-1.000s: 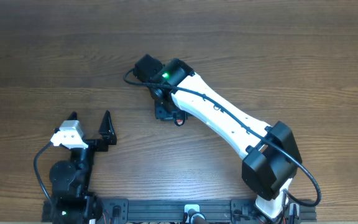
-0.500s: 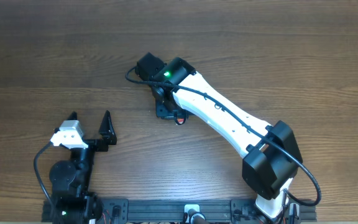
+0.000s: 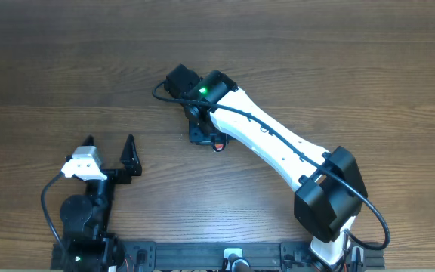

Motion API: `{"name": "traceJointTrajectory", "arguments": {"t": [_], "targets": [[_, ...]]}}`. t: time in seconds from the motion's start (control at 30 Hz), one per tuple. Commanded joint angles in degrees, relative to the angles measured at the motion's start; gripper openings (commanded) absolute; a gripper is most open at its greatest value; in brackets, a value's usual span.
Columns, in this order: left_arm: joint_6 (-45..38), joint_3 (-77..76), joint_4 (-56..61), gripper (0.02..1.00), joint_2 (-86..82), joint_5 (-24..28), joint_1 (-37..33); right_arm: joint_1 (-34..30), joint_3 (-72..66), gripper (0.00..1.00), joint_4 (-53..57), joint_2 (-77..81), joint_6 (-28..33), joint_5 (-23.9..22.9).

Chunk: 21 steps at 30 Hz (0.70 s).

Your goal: Stack Cubes

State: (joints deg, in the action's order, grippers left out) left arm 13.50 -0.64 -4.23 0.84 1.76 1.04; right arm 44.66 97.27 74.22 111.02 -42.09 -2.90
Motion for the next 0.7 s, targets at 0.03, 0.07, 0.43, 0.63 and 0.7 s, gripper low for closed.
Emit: {"name": "traceJointTrajectory", "arguments": {"t": [0.03, 0.07, 0.43, 0.63, 0.7], "targets": [[0.6, 0.3, -0.1, 1.0, -0.7, 0.7, -0.3, -0.4, -0.7, 0.012, -0.3, -0.4, -0.7, 0.3], [0.6, 0.3, -0.1, 1.0, -0.7, 0.7, -0.3, -0.4, -0.7, 0.009, -0.3, -0.3, -0.7, 0.3], [0.6, 0.3, -0.1, 1.0, -0.7, 0.7, -0.3, -0.4, -0.7, 0.009, 0.0, -0.2, -0.7, 0.3], [0.6, 0.3, 0.0, 1.0, -0.7, 0.7, -0.3, -0.4, -0.7, 0.016, 0.3, -0.2, -0.7, 0.3], [0.6, 0.3, -0.1, 0.998, -0.7, 0.7, -0.3, -0.4, -0.7, 0.016, 0.3, -0.1, -0.7, 0.3]]}}
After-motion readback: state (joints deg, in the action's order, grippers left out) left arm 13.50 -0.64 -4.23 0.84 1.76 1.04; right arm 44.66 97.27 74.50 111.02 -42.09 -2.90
